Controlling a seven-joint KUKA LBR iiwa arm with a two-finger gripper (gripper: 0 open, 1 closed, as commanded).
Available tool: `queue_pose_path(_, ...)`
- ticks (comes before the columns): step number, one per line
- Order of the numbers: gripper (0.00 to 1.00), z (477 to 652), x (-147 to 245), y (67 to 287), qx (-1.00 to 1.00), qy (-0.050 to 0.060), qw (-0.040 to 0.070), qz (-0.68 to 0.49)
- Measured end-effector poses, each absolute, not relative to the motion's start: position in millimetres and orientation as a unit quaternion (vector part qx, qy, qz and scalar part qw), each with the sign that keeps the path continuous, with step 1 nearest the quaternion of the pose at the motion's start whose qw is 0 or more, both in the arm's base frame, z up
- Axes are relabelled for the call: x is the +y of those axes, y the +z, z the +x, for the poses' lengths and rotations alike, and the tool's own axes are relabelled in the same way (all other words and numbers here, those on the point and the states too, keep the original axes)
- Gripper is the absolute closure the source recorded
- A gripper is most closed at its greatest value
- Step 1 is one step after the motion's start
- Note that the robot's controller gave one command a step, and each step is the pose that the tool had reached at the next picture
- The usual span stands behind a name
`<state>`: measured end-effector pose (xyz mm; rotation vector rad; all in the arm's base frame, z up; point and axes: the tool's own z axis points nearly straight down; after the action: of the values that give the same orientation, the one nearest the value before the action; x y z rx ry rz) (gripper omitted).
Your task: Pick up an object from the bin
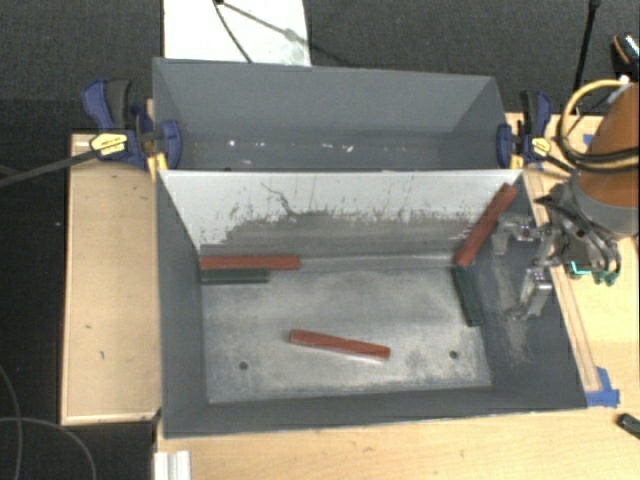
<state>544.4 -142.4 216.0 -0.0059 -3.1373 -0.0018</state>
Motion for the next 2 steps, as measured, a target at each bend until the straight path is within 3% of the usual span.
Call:
queue_pose_path(1,0.00,531.2,-64.4,74.0,-0.998,-0.002,0.003,0.058)
queue_pose_path(2,0.00,498.3,13.9,69.6,-0.997,-0.003,0.001,0.075)
